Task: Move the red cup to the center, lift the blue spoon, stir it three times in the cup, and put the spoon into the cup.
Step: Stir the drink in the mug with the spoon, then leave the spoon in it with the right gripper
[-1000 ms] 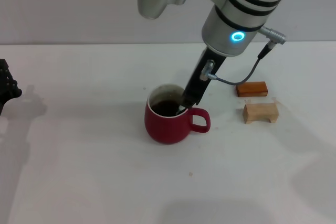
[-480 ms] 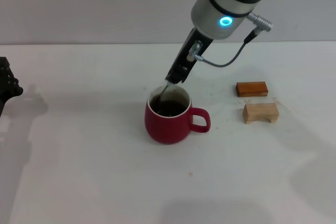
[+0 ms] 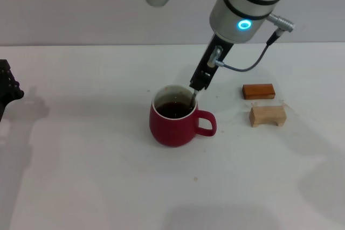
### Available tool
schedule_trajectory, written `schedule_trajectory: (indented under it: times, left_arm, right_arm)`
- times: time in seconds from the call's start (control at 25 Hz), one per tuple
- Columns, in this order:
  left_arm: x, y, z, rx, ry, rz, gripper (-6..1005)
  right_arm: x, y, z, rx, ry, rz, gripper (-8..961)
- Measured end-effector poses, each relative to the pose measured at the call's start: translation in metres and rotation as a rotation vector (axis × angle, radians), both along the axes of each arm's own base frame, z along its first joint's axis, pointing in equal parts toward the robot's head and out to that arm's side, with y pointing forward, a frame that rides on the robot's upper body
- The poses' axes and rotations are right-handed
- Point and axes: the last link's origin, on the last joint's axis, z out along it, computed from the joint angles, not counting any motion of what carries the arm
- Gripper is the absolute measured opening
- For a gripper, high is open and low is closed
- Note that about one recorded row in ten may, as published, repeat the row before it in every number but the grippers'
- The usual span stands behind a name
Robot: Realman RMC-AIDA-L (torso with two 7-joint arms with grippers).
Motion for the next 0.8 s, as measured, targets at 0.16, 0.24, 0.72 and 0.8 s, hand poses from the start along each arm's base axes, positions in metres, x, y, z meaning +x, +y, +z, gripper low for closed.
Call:
schedule_trajectory:
  times: [0.16, 0.24, 0.72, 0.8]
  left_arm:
    - [0.0, 0.0, 0.0, 0.0, 0.0, 0.0, 2]
    - [0.0, 0.0, 0.0, 0.0, 0.0, 0.001, 2]
    - [0.001, 0.001, 0.0, 0.0, -0.001, -0.002, 2]
    - [0.001, 0.001, 0.0, -0.001, -0.001, -0.001, 2]
  right_arm:
    - [0.0, -0.008, -0.003, -0.053, 0.001, -0.012, 149]
    - [-0.002, -0.011, -0.005, -0.081, 0.017, -0.015, 145]
    - [-0.009, -0.006, -0.013, -0.053, 0.071, 0.028, 135]
    - [-0.008, -0.005, -0.015, -0.051, 0.062, 0.034, 135]
